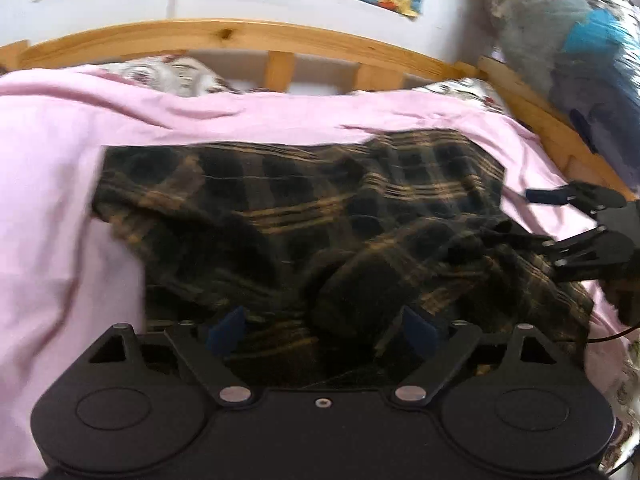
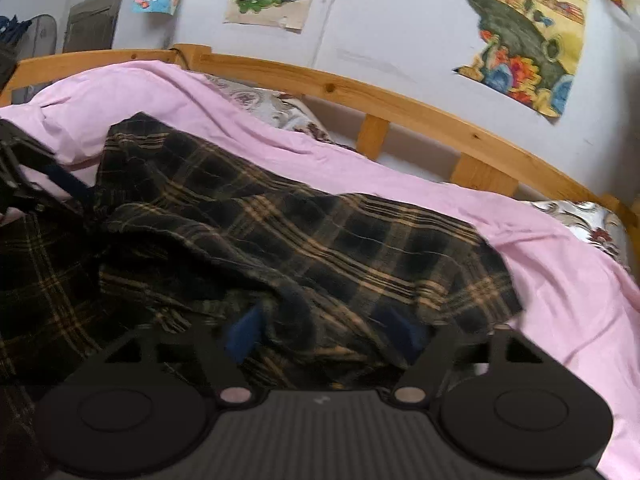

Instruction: Fold large clothes

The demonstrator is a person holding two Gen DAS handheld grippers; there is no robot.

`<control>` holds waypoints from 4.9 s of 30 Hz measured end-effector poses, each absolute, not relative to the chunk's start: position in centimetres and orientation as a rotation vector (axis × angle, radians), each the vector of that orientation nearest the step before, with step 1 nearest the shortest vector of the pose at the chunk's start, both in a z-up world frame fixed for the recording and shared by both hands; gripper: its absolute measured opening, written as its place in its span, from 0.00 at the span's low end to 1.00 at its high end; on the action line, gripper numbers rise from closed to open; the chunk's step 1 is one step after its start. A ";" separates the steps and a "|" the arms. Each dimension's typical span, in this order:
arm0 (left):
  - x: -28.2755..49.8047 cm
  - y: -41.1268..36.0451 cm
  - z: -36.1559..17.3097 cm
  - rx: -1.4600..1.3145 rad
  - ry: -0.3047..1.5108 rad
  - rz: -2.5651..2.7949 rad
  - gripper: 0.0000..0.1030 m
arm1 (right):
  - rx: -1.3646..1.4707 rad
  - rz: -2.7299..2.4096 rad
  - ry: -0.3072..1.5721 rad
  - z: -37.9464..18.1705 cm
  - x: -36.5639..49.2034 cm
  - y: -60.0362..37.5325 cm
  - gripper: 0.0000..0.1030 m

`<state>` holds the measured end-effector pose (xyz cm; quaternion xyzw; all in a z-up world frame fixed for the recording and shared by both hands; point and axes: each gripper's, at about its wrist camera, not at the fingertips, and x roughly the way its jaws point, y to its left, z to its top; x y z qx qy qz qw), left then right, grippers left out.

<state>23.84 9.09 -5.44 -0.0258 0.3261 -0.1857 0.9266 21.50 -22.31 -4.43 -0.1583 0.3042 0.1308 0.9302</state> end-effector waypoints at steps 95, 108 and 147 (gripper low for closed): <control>32.7 13.3 -4.7 0.047 0.676 0.172 0.95 | -0.316 -0.166 0.633 -7.1 33.0 -26.7 1.00; 29.7 8.2 -3.3 0.013 0.670 0.029 0.99 | -0.390 0.155 0.609 -5.5 27.9 -20.1 1.00; 39.3 15.7 -4.2 -0.148 0.623 0.085 0.59 | -0.230 -0.033 0.699 -6.4 40.4 -27.5 0.12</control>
